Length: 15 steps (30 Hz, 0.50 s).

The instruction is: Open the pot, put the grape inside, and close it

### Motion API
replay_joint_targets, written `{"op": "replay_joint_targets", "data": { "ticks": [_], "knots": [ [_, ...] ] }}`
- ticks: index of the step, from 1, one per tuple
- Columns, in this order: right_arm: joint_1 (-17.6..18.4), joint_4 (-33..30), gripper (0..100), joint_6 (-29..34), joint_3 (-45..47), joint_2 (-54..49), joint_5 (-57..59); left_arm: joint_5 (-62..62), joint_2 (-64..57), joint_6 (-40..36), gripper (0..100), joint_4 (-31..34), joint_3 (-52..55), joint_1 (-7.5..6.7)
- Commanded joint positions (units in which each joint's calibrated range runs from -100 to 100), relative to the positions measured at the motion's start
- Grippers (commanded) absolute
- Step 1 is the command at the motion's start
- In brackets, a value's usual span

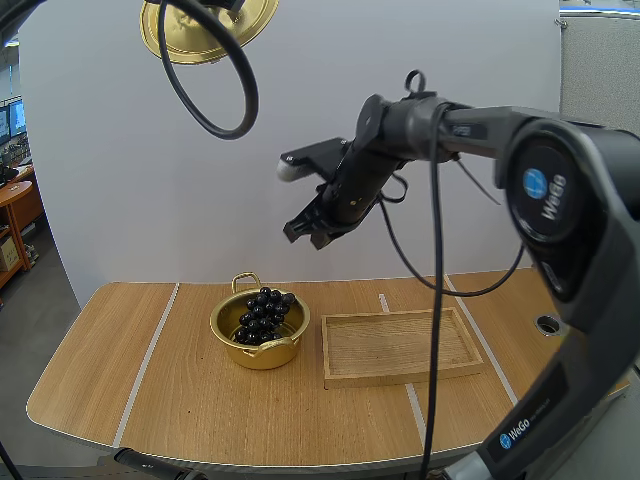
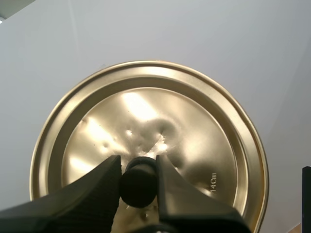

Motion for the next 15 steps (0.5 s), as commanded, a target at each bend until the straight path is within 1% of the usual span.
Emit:
{"op": "replay_joint_targets", "data": {
  "ticks": [1, 6, 11, 15],
  "knots": [
    [-1.7, -3.3, 0, 3.6, 0.1, -10.8, 8.7, -1.9, 0.0, -0.2, 0, 0.8, -0.3, -0.21],
    [-1.7, -6.9, 0, 7.2, 0.1, -16.9, 12.4, -1.9, 0.0, -0.2, 0, 0.8, -0.3, -0.21],
    [-1.7, -7.8, 0, 8.6, 0.2, -23.2, 19.0, -1.9, 0.0, -0.2, 0, 0.8, -0.3, -0.21],
    [-1.7, -8.9, 0, 9.7, 2.7, -28.7, 20.8, -1.9, 0.0, -0.2, 0, 0.8, -0.3, -0.21]
  ]
}}
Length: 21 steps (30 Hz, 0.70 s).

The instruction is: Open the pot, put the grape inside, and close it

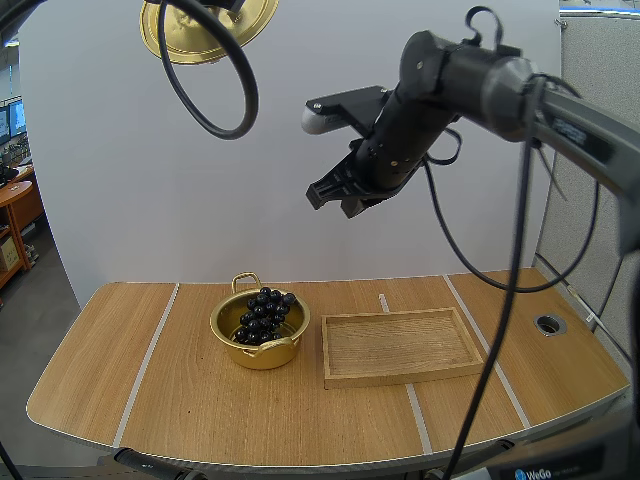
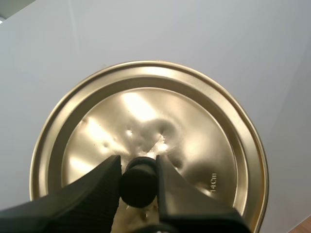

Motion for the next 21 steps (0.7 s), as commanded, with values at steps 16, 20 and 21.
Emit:
{"op": "replay_joint_targets", "data": {
  "ticks": [16, 20, 21],
  "knots": [
    [-0.2, -0.6, 0, 2.3, 20.5, -27.1, 6.6, -1.9, 0.0, -0.2, 0, 0.8, -0.3, -0.21],
    [-0.2, 0.4, 0, 2.3, 23.8, -30.2, 7.7, -1.9, 0.0, -0.2, 0, 0.8, -0.3, -0.21],
    [-0.2, 0.7, 0, 2.3, 24.7, -30.8, 7.7, -1.9, 0.0, -0.2, 0, 0.8, -0.3, -0.21]
  ]
}}
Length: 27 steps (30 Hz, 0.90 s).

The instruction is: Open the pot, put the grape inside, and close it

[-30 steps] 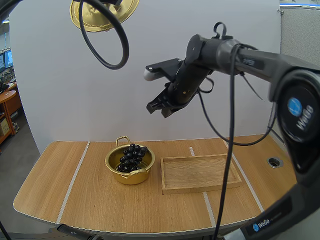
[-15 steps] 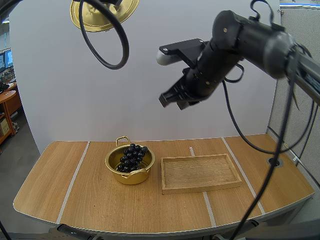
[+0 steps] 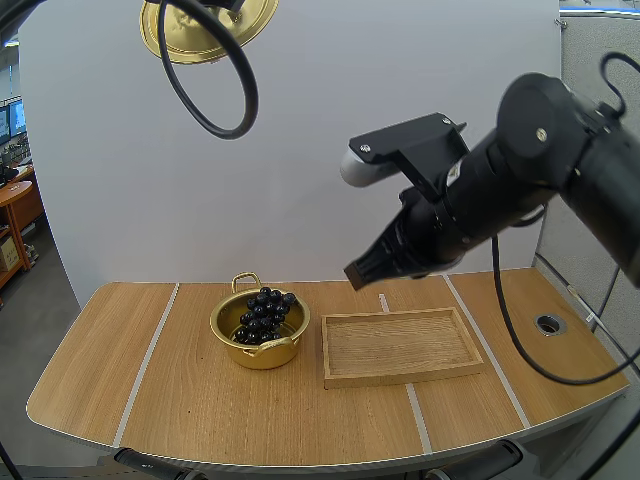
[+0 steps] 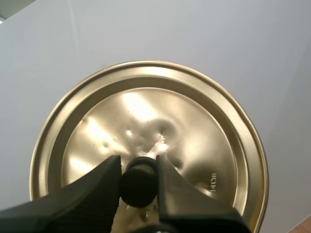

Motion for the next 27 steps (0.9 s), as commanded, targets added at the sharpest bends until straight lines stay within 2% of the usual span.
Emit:
{"op": "replay_joint_targets", "data": {
  "ticks": [1, 5, 19, 27],
  "knots": [
    [-0.2, 2.3, 0, 0.3, 5.8, -5.7, 2.1, -1.9, 0.0, -0.2, 0, 0.8, -0.3, -0.21],
    [-0.2, 2.7, 0, 0.3, 8.1, -7.2, 2.1, 0.4, 0.0, -0.2, 0, 0.8, -0.3, -0.21],
    [-0.2, 4.0, 0, -0.6, 9.6, -8.4, 2.1, 31.2, 4.4, 2.7, 0, -0.9, 0.1, -0.21],
    [-0.2, 4.3, 0, -0.7, 9.6, -8.4, 2.1, 31.2, 12.0, 4.6, 0, -3.9, 0.1, -0.21]
  ]
}}
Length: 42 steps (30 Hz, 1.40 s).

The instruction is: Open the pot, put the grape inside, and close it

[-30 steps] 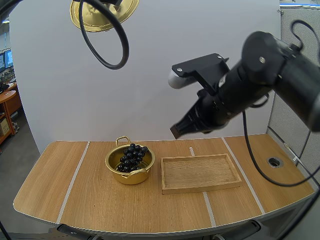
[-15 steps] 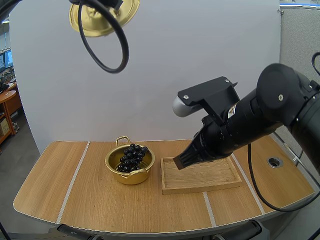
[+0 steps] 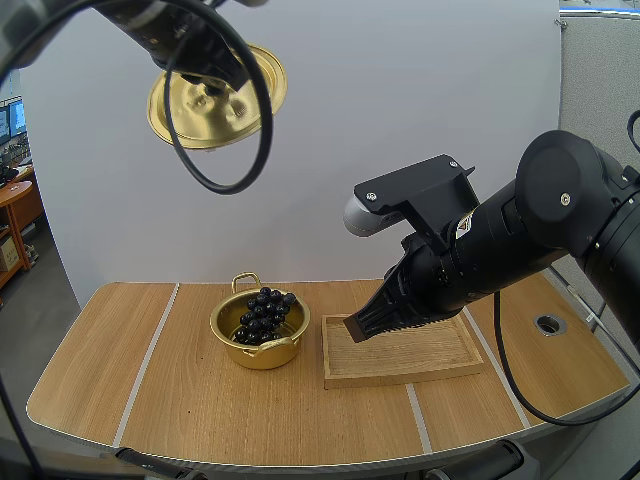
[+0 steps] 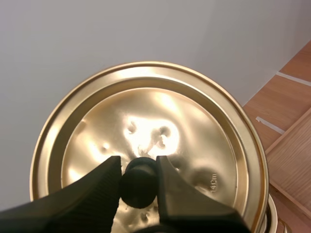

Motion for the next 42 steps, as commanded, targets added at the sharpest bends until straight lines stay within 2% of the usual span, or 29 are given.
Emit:
{"op": "replay_joint_targets", "data": {
  "ticks": [1, 5, 14, 19, 25, 33, 42],
  "knots": [
    [-0.2, 0.5, 0, -0.4, 0.2, -0.5, 0.0, 0.1, 7.2, 1.3, 0, -3.0, 0.1, -0.21],
    [-0.2, 0.5, 0, -0.4, 0.2, -0.5, 0.0, 0.1, 10.0, 2.5, 0, -3.5, 4.6, -0.21],
    [-0.2, 0.5, 0, -0.4, 0.2, -0.5, 0.0, 0.1, 13.5, 5.3, 0, -3.3, 21.9, -0.21],
    [-0.2, 0.5, 0, -0.4, 0.2, -0.5, 0.0, -6.4, 16.4, 6.2, 0, -3.3, 27.1, -0.21],
    [-0.2, 0.5, 0, -0.4, 0.2, -0.5, 0.0, -10.8, 21.1, 7.0, 0, -3.8, 28.1, -0.21],
    [-0.2, 0.5, 0, -0.4, 0.2, -0.5, 0.0, -15.9, 28.6, 9.2, 0, -8.3, 28.1, -0.21],
    [-0.2, 0.5, 0, -0.4, 0.2, -0.5, 0.0, -21.9, 35.1, 10.0, 0, -8.3, 28.1, -0.21]
  ]
}}
